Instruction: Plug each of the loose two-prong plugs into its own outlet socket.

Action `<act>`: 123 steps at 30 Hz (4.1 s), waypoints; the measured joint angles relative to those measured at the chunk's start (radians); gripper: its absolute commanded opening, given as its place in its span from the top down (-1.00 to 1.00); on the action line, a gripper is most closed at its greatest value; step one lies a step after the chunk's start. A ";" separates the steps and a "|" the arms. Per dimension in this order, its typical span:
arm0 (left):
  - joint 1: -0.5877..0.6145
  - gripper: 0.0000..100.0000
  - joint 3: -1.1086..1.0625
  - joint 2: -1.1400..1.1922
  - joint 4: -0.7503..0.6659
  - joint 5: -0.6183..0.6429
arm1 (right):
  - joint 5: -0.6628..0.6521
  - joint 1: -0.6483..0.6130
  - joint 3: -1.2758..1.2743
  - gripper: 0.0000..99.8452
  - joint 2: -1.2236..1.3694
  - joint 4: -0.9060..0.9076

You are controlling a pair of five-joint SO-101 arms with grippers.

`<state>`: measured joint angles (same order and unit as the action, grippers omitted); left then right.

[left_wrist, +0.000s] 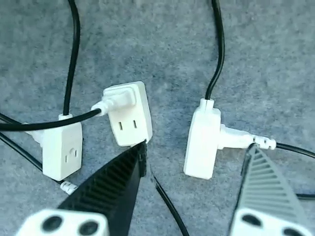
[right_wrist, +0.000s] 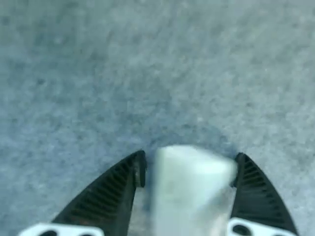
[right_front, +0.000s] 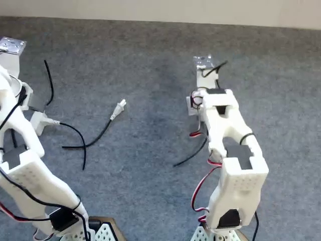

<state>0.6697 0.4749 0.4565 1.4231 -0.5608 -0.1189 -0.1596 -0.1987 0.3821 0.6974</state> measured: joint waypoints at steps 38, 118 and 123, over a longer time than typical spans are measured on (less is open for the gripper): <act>0.080 0.38 0.000 0.005 -0.084 -0.011 | -0.012 -0.207 -0.423 0.45 -0.557 -0.028; 0.080 0.38 0.000 0.006 -0.084 -0.011 | 0.344 -0.212 0.284 0.56 0.026 0.336; 0.080 0.38 0.000 0.006 -0.084 -0.011 | 0.344 -0.210 0.212 0.56 0.026 0.258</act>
<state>0.7495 0.4749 0.4626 1.3387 -0.5715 0.2248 -0.3698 0.0130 0.4081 0.9551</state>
